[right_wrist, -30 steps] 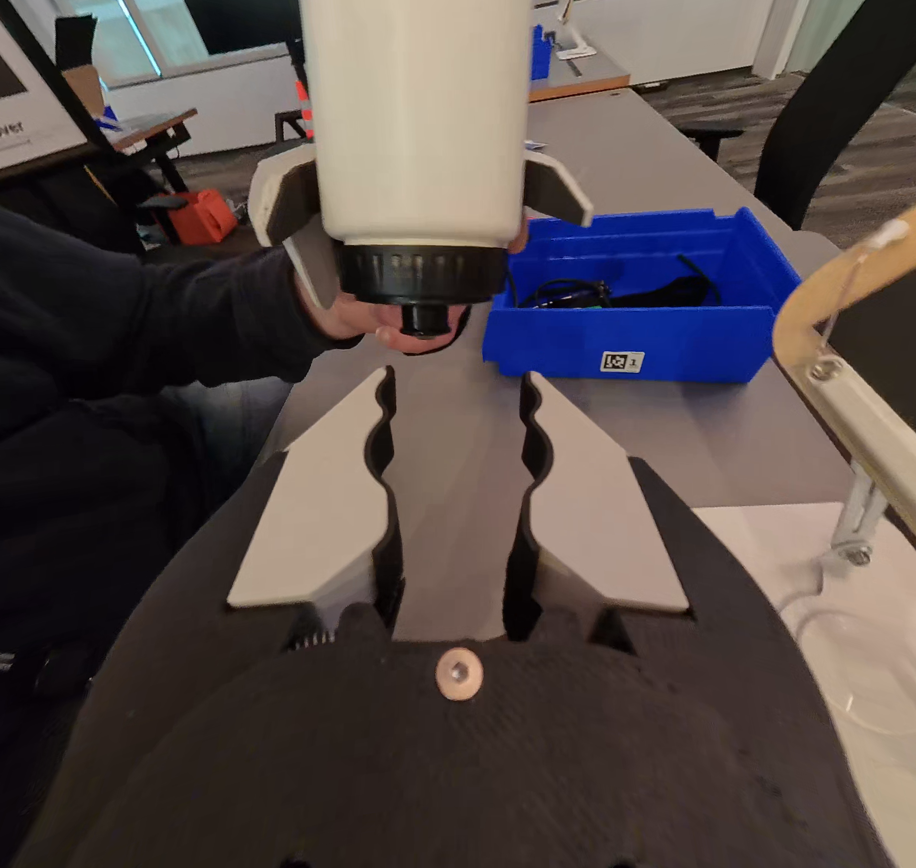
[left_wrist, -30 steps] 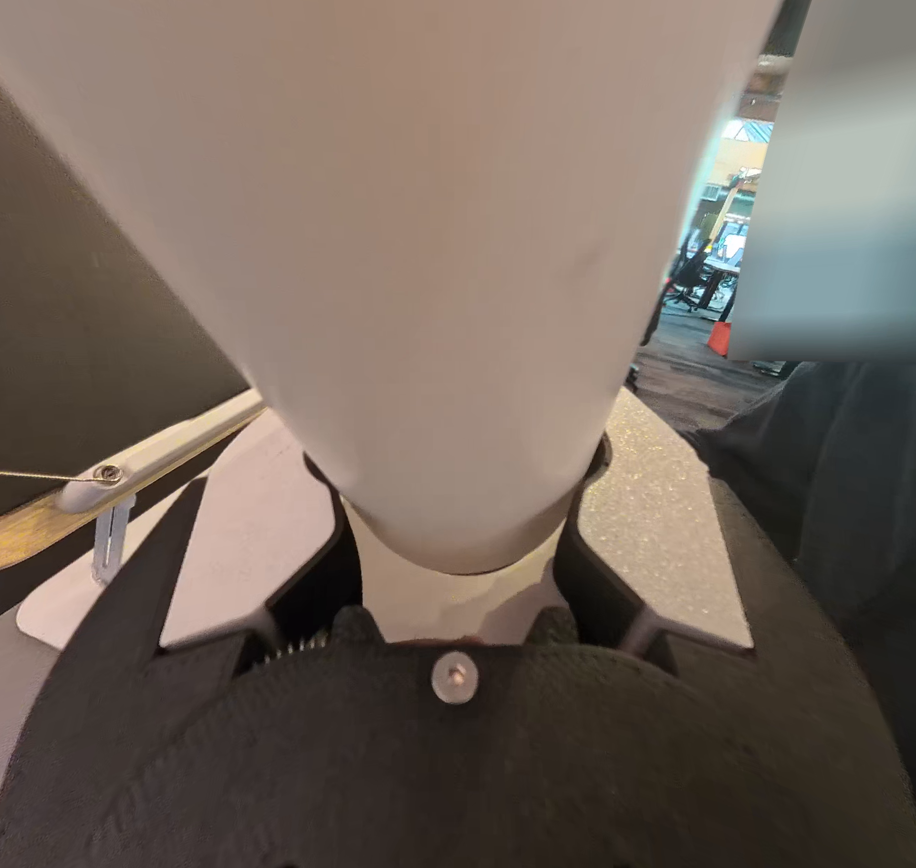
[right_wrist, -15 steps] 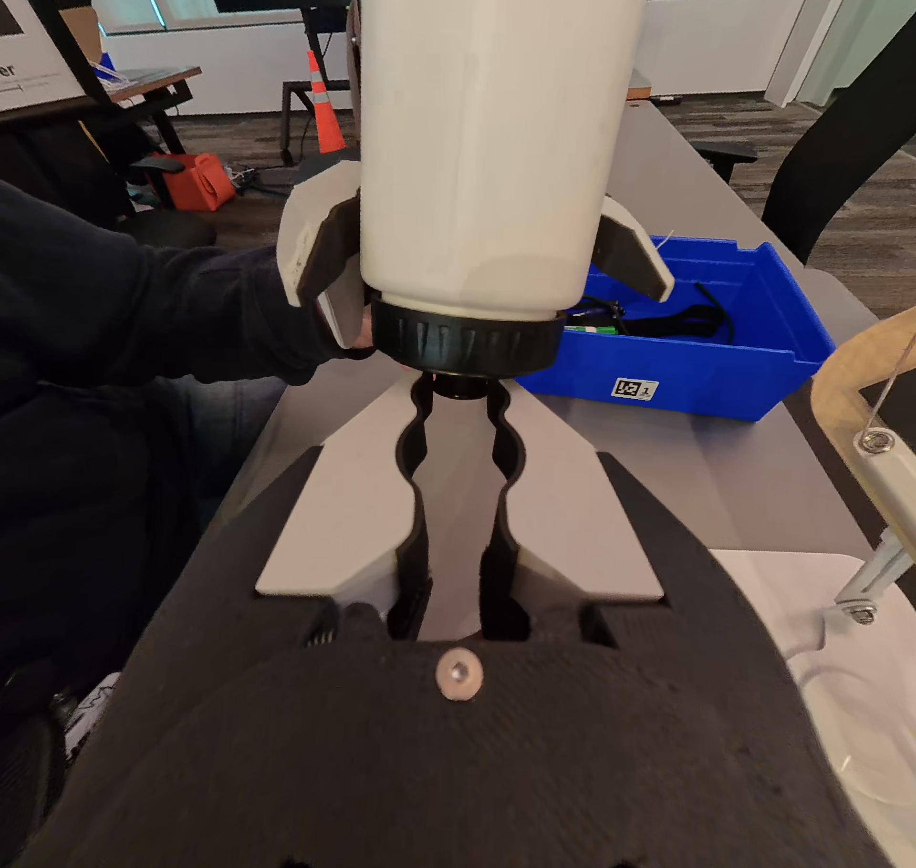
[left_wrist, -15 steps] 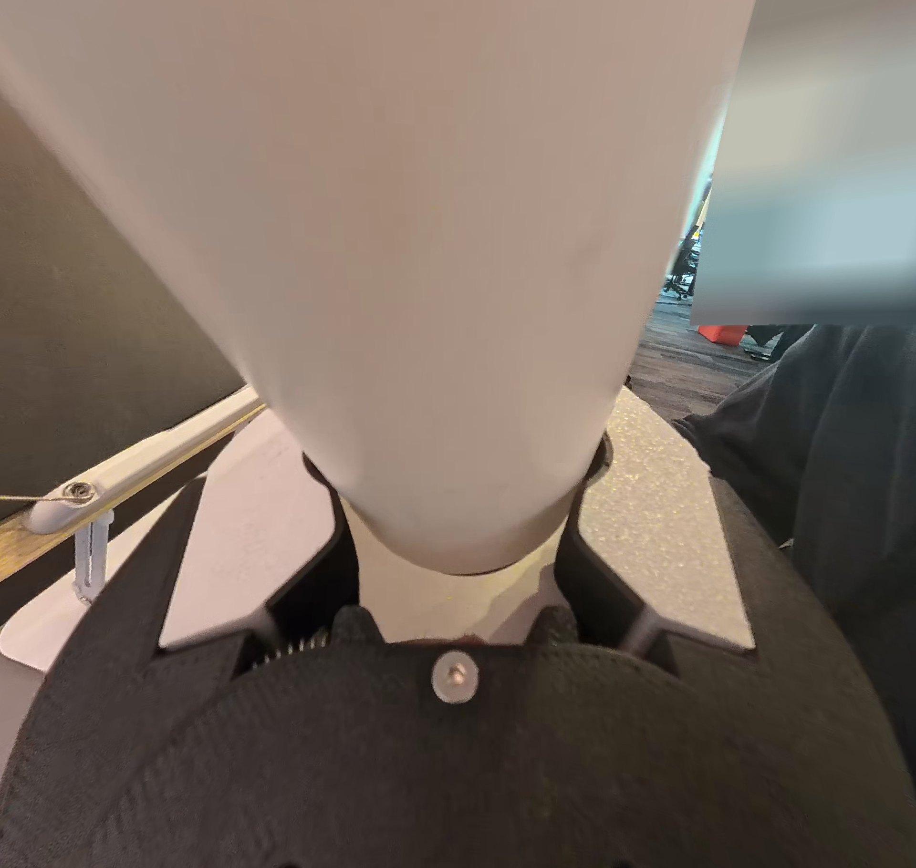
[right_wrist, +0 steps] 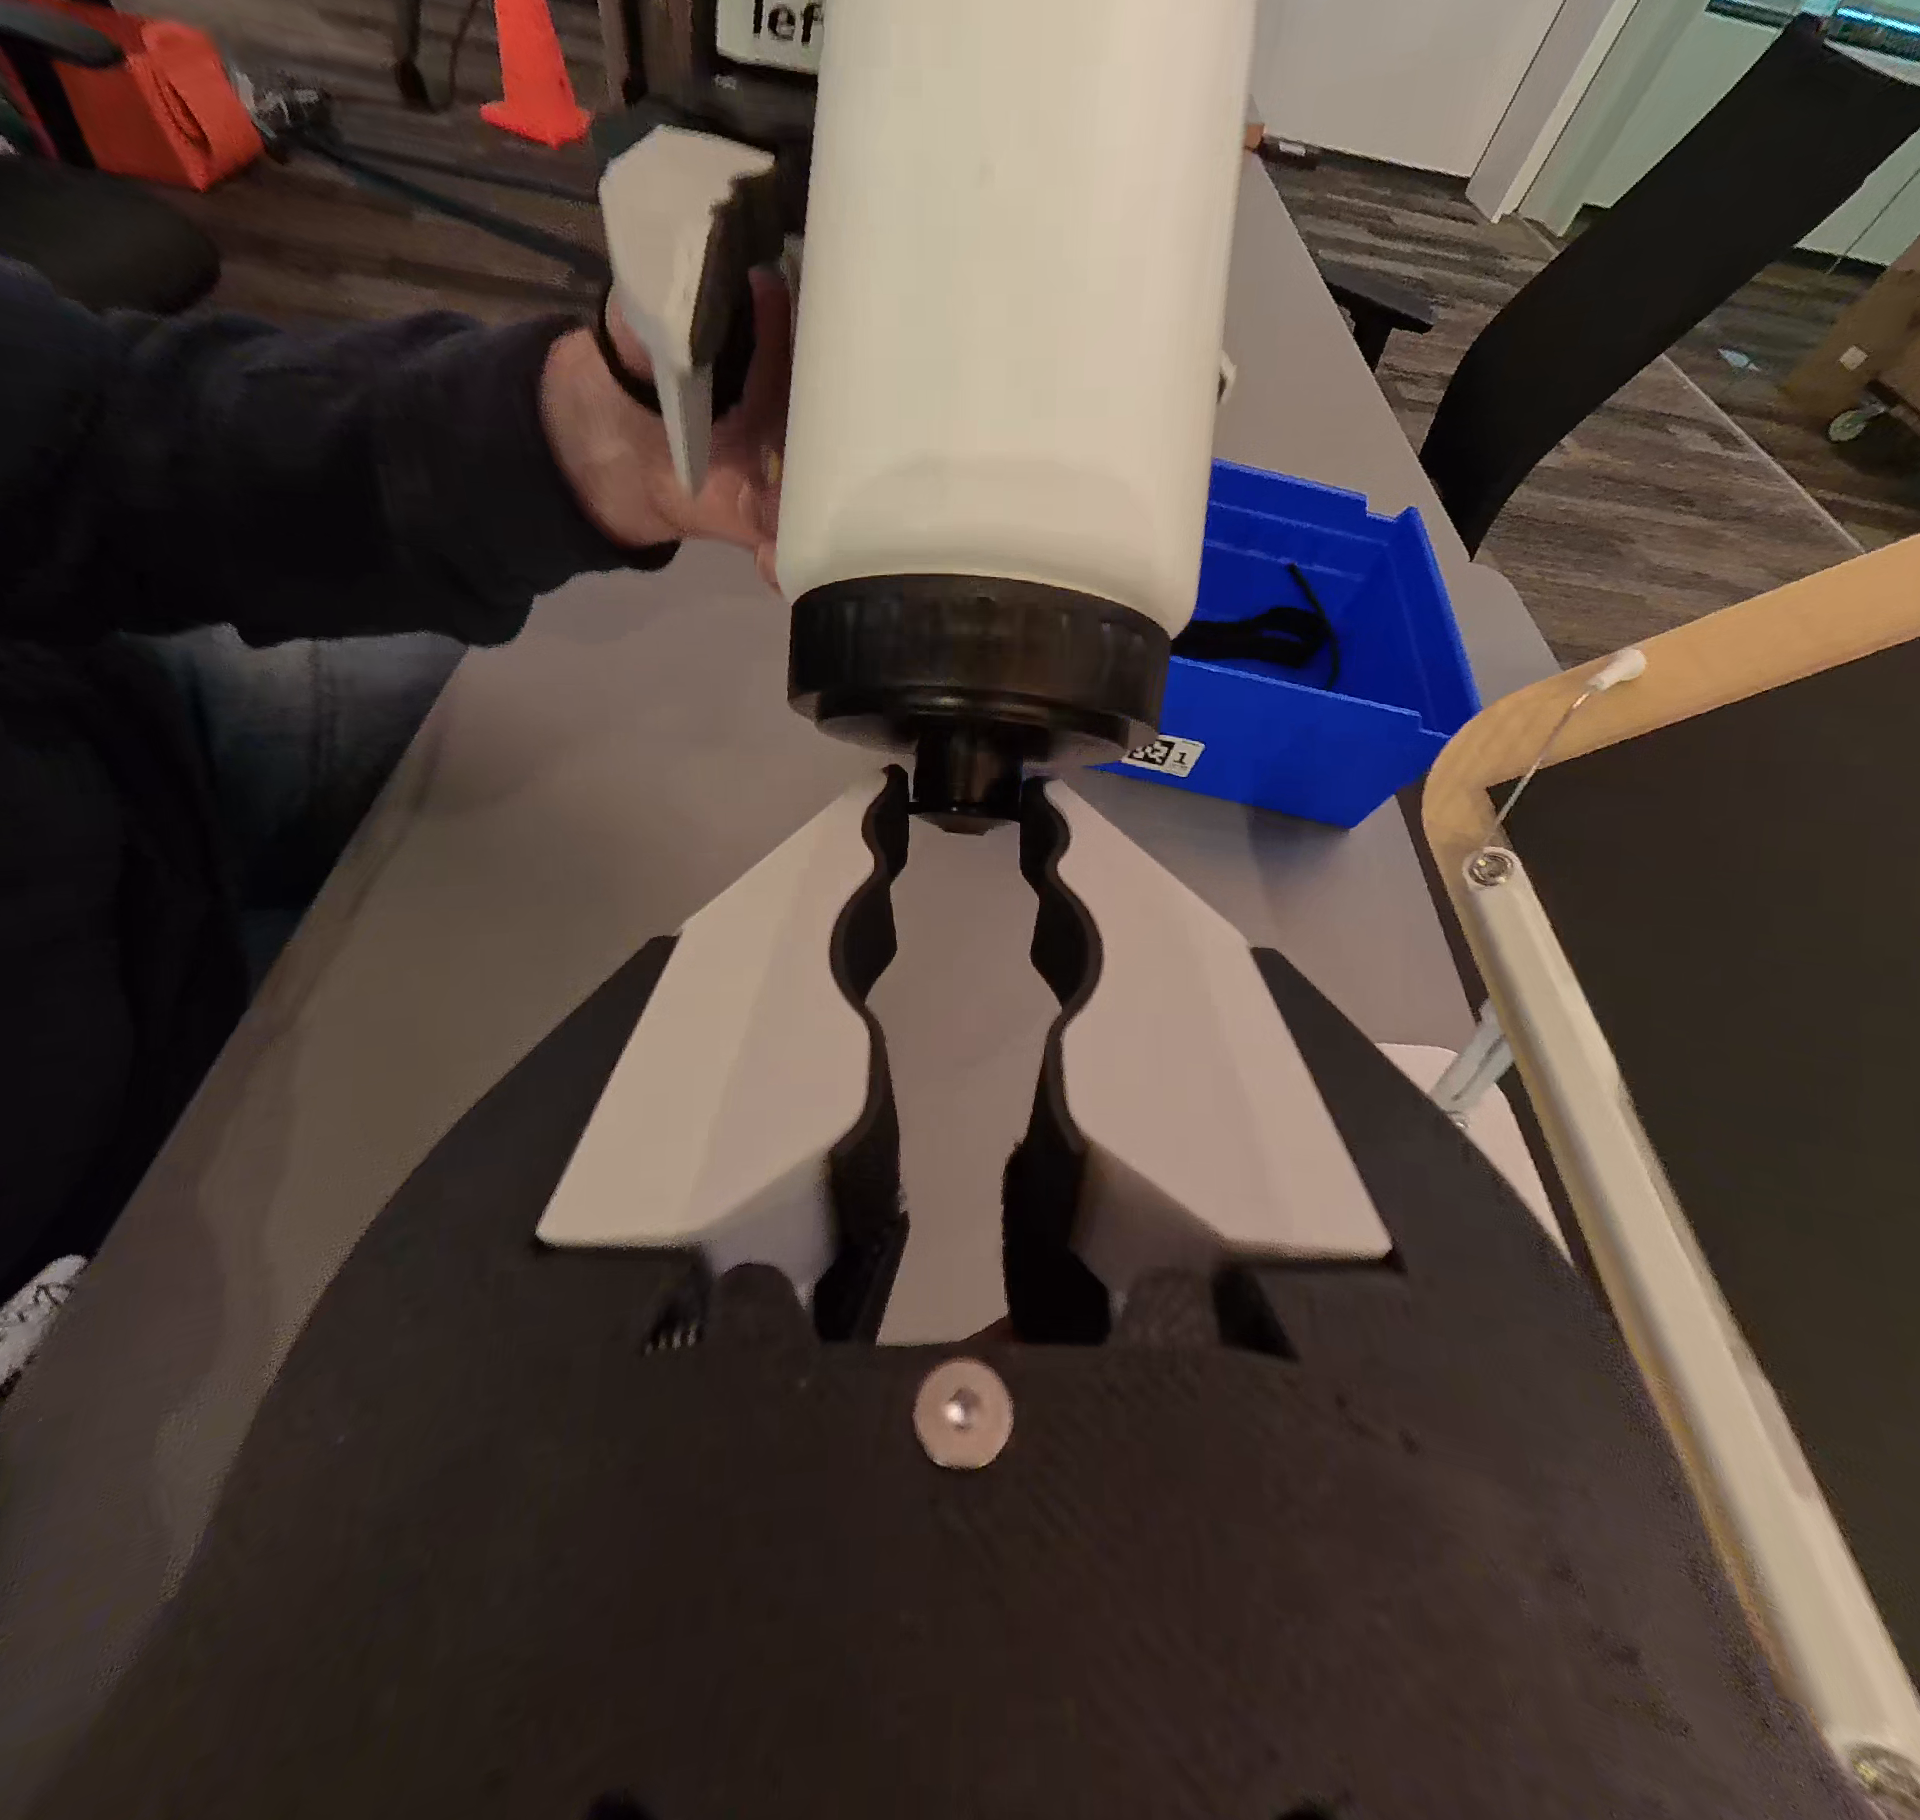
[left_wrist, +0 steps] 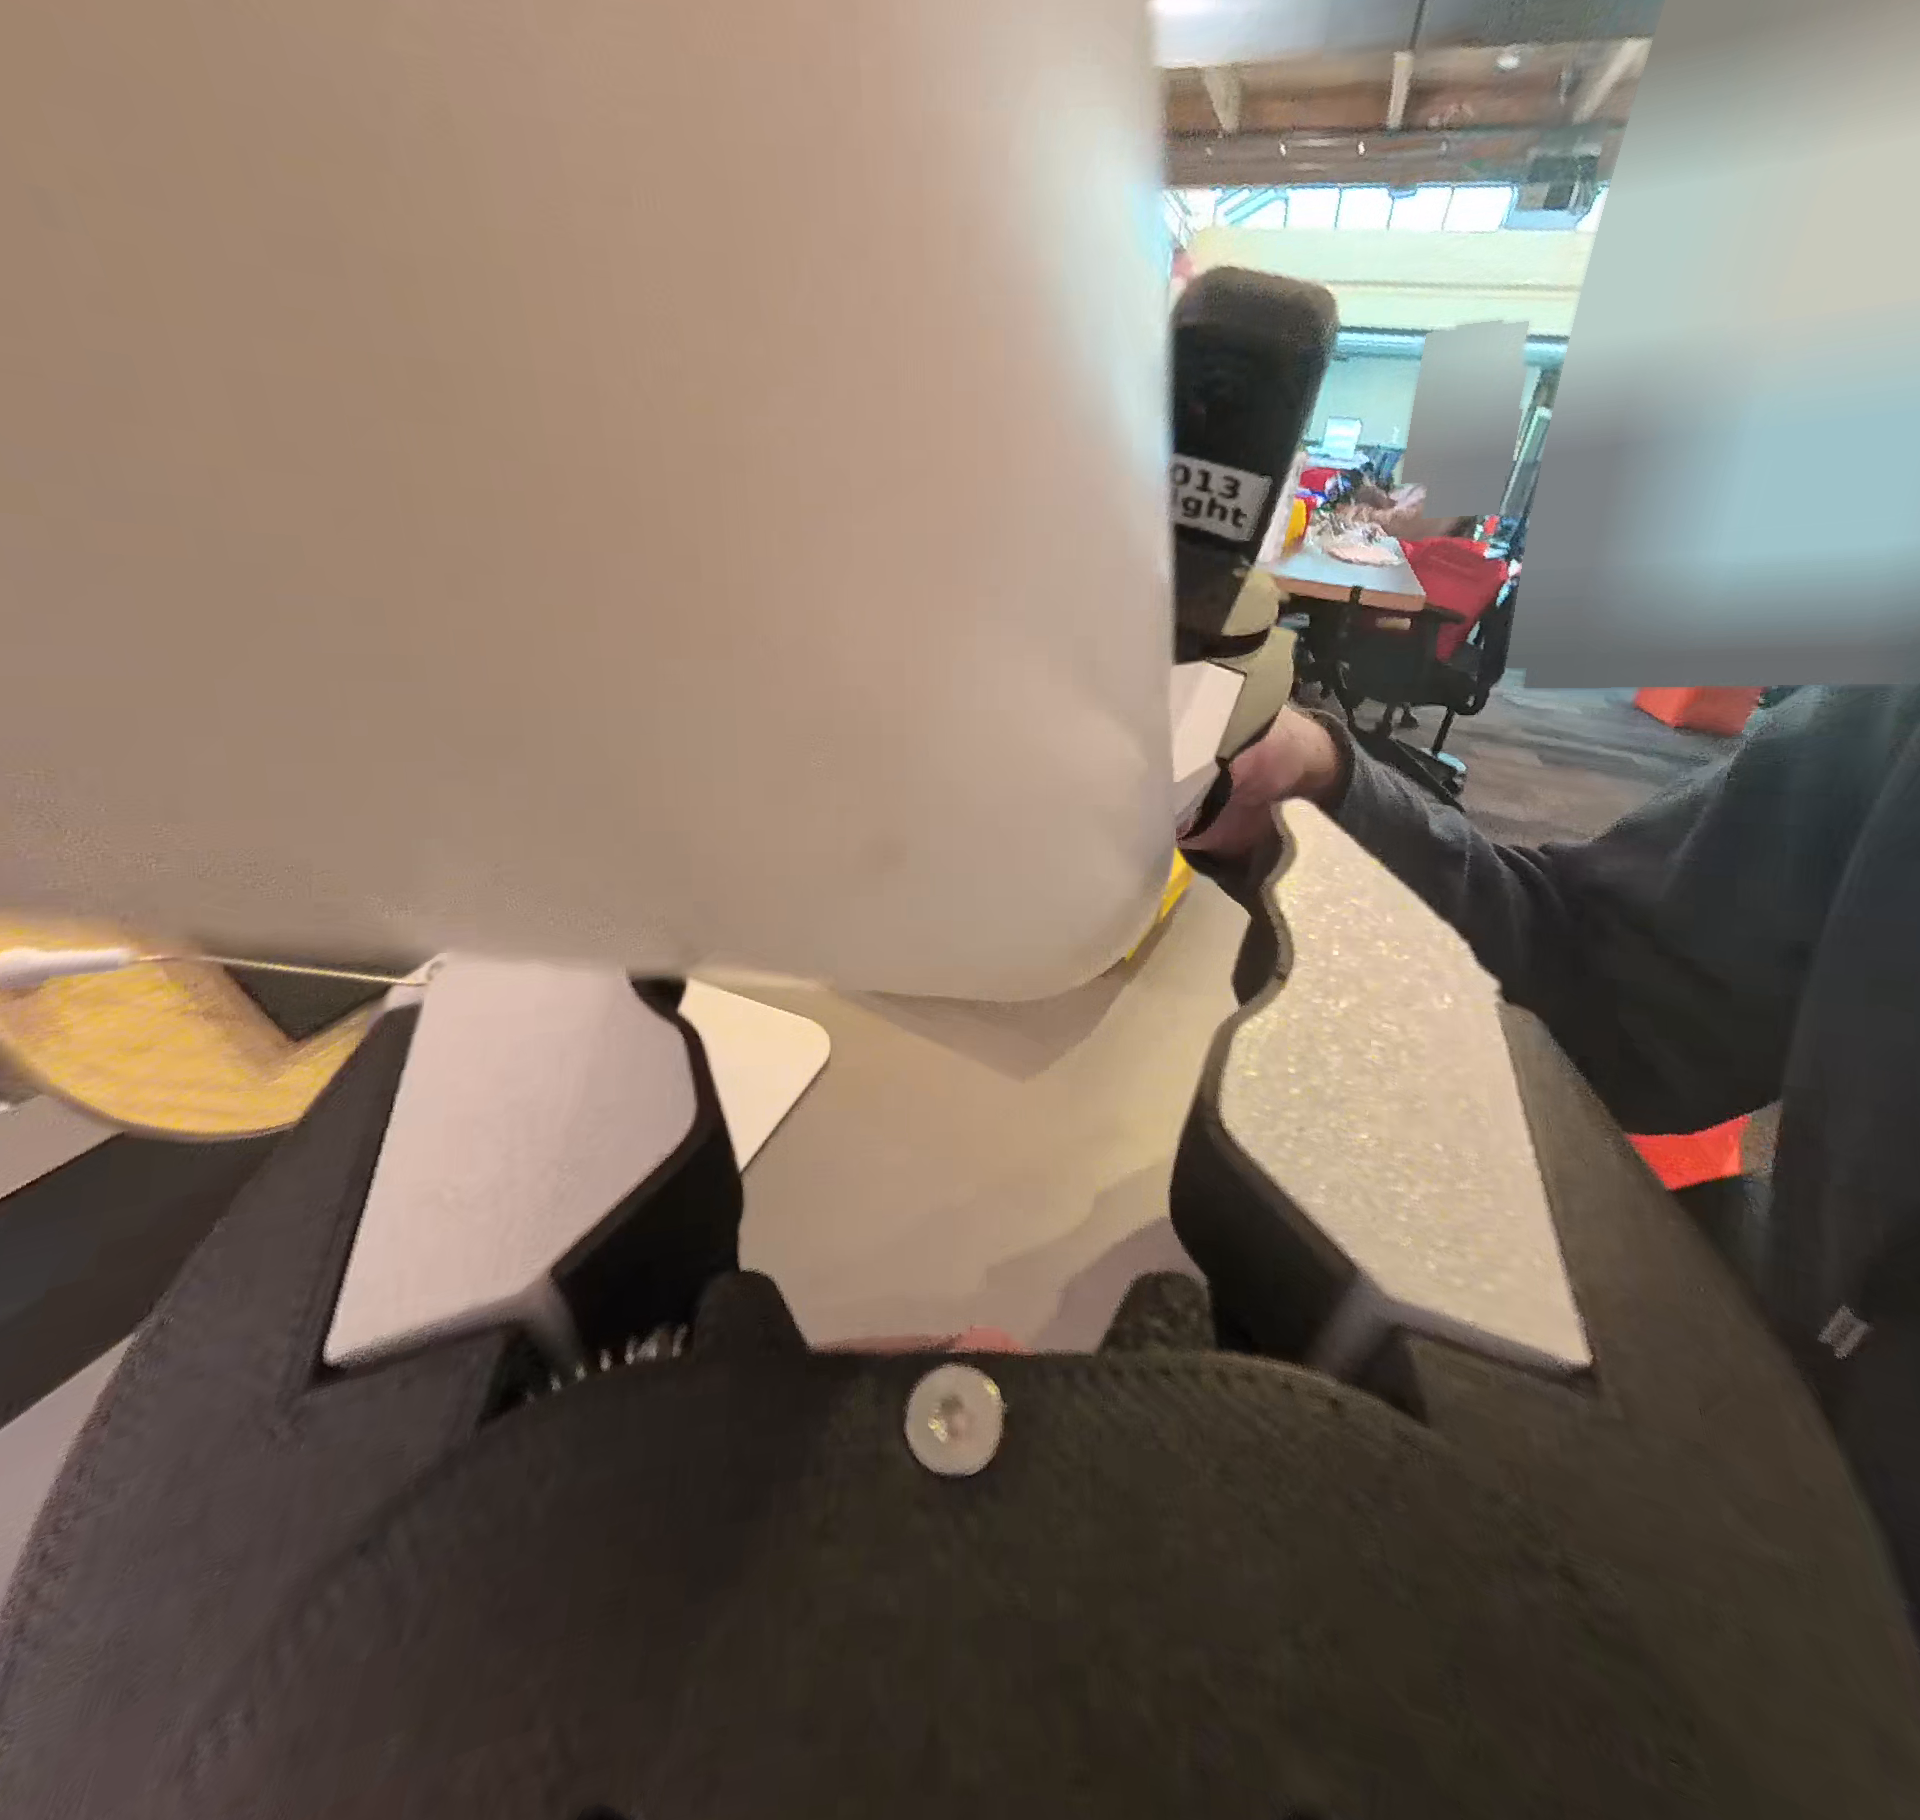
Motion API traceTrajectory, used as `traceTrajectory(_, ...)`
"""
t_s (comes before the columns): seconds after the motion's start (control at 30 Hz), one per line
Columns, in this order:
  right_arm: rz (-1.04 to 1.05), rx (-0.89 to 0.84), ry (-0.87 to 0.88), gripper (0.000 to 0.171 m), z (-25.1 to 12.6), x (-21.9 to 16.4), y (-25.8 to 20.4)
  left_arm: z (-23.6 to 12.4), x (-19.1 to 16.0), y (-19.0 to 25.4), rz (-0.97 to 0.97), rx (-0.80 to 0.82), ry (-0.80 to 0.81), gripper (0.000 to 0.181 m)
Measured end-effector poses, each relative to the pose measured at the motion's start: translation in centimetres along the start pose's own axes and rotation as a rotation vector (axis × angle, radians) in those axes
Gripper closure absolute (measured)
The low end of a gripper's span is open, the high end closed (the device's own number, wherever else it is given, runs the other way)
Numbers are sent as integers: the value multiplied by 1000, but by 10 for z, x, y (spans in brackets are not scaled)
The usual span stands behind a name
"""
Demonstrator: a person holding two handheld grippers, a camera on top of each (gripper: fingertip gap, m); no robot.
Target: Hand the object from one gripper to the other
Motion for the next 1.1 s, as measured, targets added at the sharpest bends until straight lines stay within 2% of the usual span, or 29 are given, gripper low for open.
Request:
traceTrajectory(0.3,-75,-33,-112,152,-17,4,-6,-45,24,-17,-90,21,180,71)
traceTrajectory(0.47,-104,-46,-165,152,-23,3,-8,-61,30,-17,-83,52,181,73)
traceTrajectory(0.63,-112,-64,-198,152,-27,2,-9,-63,23,-14,-46,62,83,79)
traceTrajectory(0.9,-156,-70,-245,152,-37,12,-11,-66,8,-11,-34,55,21,79)
traceTrajectory(1.1,-239,-69,-335,153,-55,31,-14,-61,-18,-5,59,61,-145,78)
Point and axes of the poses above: each gripper's, where its closed fingertips meet, z out along the fingers, x out of its top, y = z × x across the jaws, the point moved 9 cm from there along -z, back along the fingers, and after that the axes turned 13 degrees about x, right-handed, at the moved point
